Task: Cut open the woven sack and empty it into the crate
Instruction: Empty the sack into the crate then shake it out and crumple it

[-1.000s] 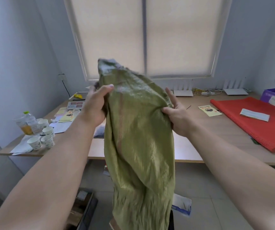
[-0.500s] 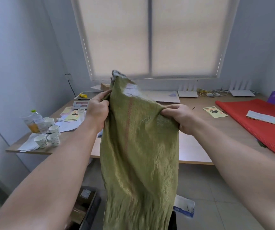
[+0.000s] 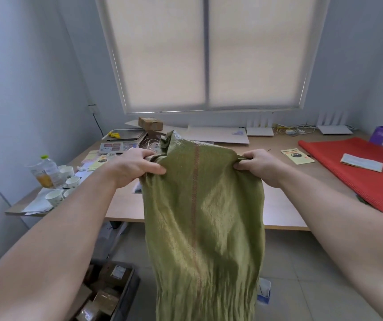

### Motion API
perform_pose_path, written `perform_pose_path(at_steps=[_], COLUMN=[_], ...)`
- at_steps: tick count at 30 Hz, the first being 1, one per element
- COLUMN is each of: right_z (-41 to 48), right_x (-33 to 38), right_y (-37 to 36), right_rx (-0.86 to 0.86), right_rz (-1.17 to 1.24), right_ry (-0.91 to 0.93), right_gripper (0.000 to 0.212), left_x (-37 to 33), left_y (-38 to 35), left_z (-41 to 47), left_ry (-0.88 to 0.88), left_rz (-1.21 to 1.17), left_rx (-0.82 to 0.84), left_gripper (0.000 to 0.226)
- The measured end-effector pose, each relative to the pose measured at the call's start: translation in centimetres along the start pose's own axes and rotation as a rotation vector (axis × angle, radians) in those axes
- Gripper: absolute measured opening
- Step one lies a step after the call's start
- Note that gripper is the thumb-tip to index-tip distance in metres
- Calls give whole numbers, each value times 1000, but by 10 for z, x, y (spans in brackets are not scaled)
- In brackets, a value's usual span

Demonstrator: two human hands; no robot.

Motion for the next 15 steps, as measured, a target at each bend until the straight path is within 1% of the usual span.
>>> perform_pose_path(at_steps=[2,3,5,8,12,15], right_z=[-2,-3,-4,-3,-2,-2], right_x=[-1,0,3,5,10,9], right_y=[3,2,-1,-2,-1,6], right_rx=[-3,3,11,-39,-121,-199], right_rz=[125,183,292,413,516,519], right_ry=[-25,-31,-27,-22,29,52], right_gripper=[5,7,12,14,9,23], left_x=[5,6,7,8,13,12], left_y=[7,10,10,6,6,2], left_z=[2,2,0,1,-2,-7], left_ry=[20,26,31,48,90,88], left_rz=[53,35,-31,-158,-329,-444], left_rx=[-80,-118,-160,-167,-204,-218], left_gripper=[23,15,8,13,22,20])
Point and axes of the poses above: each hand's wrist, its own z-axis towards the middle knuckle, its own y-axis out of the back of the hand, x = y × z, the point moved 10 cm from there along z, towards the middle knuckle
